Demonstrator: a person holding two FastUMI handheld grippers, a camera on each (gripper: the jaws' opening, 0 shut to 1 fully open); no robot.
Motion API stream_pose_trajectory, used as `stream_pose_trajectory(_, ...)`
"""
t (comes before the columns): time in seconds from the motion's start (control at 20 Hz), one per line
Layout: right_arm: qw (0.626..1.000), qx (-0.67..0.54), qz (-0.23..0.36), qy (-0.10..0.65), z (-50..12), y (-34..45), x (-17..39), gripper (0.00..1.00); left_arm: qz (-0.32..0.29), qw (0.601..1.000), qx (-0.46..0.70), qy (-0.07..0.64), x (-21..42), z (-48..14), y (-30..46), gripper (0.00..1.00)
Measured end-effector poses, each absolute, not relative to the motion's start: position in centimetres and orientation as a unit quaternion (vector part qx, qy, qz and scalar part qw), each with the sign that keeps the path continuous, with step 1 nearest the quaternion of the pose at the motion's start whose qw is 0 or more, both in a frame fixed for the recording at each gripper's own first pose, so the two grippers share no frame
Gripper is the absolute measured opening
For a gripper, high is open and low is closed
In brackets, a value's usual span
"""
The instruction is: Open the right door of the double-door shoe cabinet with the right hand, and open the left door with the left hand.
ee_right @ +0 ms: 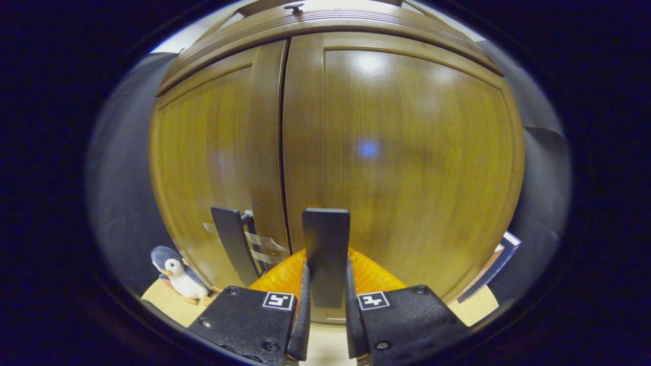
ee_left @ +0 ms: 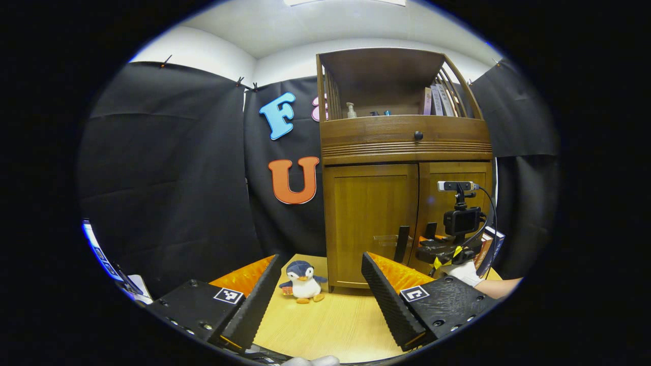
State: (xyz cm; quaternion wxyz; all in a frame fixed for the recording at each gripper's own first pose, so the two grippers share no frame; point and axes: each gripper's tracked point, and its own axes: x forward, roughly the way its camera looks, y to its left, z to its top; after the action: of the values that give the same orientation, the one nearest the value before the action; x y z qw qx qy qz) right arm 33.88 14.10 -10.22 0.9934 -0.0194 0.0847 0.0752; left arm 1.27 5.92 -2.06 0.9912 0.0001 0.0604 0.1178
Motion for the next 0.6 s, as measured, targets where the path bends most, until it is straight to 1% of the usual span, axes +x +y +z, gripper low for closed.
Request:
stream_pose_trajectory(0.4, 0.991, -0.022, 0.091, 0.091, -10.7, 13.1, 30.5, 0.29, 0.098, 0.993, -0.002, 0.062, 0.2, -2.8, 5.6, 0.96)
stream_pose_trajectory(0.55, 0.991, -0.02, 0.095, 0.095, -10.8, 12.6, 29.0, 0.31, 0.086, 0.994, -0.003, 0.06, -0.3, -2.7, 5.3, 0.96)
stream_pose_trajectory(0.6, 0.991, -0.021, 0.096, 0.095, -11.0, 12.2, 28.0, 0.29, 0.083, 0.995, -0.003, 0.059, -0.5, -2.8, 5.1, 0.96)
